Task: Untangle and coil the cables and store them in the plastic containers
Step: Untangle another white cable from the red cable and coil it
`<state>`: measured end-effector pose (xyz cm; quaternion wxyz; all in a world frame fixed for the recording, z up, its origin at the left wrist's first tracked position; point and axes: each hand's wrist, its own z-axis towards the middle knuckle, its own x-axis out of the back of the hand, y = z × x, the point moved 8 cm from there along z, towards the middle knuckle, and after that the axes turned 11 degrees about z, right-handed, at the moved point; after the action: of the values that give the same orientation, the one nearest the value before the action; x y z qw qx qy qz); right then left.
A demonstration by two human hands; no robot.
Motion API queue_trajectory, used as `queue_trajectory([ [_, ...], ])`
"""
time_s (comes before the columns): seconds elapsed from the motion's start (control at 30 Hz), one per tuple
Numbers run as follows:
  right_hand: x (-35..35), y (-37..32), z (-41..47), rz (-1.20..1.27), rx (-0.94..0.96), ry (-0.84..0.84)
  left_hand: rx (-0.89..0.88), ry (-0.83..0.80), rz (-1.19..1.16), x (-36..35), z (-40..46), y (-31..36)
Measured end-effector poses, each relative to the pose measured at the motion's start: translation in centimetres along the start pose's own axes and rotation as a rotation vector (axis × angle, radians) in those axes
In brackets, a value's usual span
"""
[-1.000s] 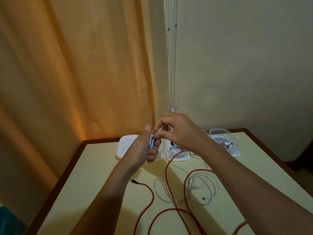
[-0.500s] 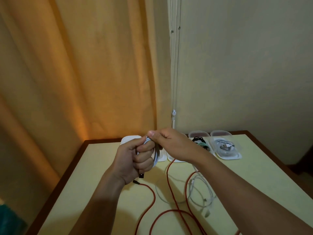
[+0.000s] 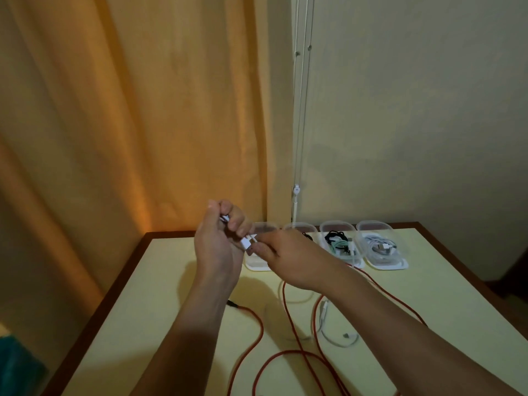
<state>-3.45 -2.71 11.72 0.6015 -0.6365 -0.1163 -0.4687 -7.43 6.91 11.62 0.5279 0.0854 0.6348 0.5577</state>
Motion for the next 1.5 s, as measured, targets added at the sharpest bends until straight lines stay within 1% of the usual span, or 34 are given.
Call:
queue_trajectory([
  [0.07, -0.3, 0.0, -0.1, -0.094, -0.006, -0.018, -0.043, 0.024, 0.203, 0.1, 0.1, -0.2],
  [0.17, -0.6, 0.6, -0.3, -0.17, -0.034, -0.001, -0.096, 0.045, 0.682, 0.2, -0.4, -0.4],
  [0.2, -0.6, 0.9, -0.4, -0.195, -0.043, 0.022, -0.1, 0.051, 0.785, 0.1, -0.7, -0.5],
  [0.3, 0.1, 1.5, -0.7, -0.229, -0.103, 0.114, -0.1, 0.068, 0.919, -0.3, -1.3, -0.4],
  [0.37, 0.4, 1.2, -1.0, -0.199, -0.105, 0.161, -0.082, 0.084, 1.078, -0.2, -1.5, -0.6],
  [0.4, 0.6, 1.0, -1.1, -0.164, -0.09, 0.186, -0.046, 0.058, 1.151, 0.0, -1.4, -1.0],
  [0.5, 1.0, 0.3, -1.5, -0.08, -0.048, 0.21, 0.138, -0.064, 1.218, 0.3, -1.3, -2.9],
  [0.57, 0.9, 0.2, -1.3, -0.097, -0.017, 0.15, 0.3, -0.157, 1.25, 0.3, -1.6, -3.8],
  [0.6, 0.7, 0.3, -1.3, -0.089, -0.003, 0.113, 0.372, -0.223, 1.297, 0.3, -1.9, -4.2],
  [0.63, 0.6, 0.3, -1.2, -0.063, 0.015, 0.086, 0.418, -0.303, 1.295, 0.2, -2.4, -4.4],
  [0.67, 0.6, 0.4, -1.2, -0.034, 0.034, 0.072, 0.442, -0.383, 1.232, -0.1, -2.7, -4.5],
  [0.73, 0.9, 0.6, -1.3, 0.005, 0.054, 0.064, 0.514, -0.499, 1.034, -0.4, -3.3, -4.8],
  [0.83, 1.0, 0.5, -1.5, 0.022, 0.084, 0.049, 0.62, -0.717, 0.926, -1.2, -4.6, -5.5],
  [0.9, 0.9, 0.8, -1.8, 0.072, 0.065, 0.056, 0.636, -0.756, 0.901, -1.7, -4.9, -5.2],
  [0.97, 0.6, 1.3, -1.9, 0.119, 0.028, 0.067, 0.628, -0.705, 0.928, -1.4, -4.8, -5.1],
  [1.1, 0.5, 2.0, -1.7, 0.147, -0.012, 0.135, 0.452, -0.55, 1.176, 0.1, -3.3, -5.5],
  [1.13, 0.6, 2.1, -1.7, 0.144, -0.013, 0.16, 0.405, -0.489, 1.241, 0.4, -2.8, -5.5],
  [1.2, 0.6, 2.2, -1.8, 0.156, -0.017, 0.198, 0.348, -0.307, 1.308, 1.0, -1.9, -5.3],
  [1.27, 0.7, 2.5, -1.8, 0.153, -0.022, 0.242, 0.282, -0.122, 1.286, 1.3, -1.4, -4.7],
  [1.3, 0.7, 2.7, -1.8, 0.158, -0.019, 0.271, 0.235, -0.065, 1.248, 1.3, -1.2, -4.3],
  [1.33, 0.7, 2.8, -1.9, 0.17, -0.02, 0.299, 0.209, -0.046, 1.212, 1.3, -1.1, -4.2],
  [1.37, 0.6, 3.1, -1.9, 0.182, -0.032, 0.318, 0.215, -0.061, 1.194, 1.3, -1.1, -4.3],
  [1.43, 0.3, 3.8, -1.9, 0.194, -0.075, 0.328, 0.235, -0.104, 1.234, 1.3, -1.4, -4.7],
  [1.5, 0.1, 4.2, -1.9, 0.209, -0.078, 0.342, 0.236, -0.078, 1.266, 1.5, -1.4, -5.1],
])
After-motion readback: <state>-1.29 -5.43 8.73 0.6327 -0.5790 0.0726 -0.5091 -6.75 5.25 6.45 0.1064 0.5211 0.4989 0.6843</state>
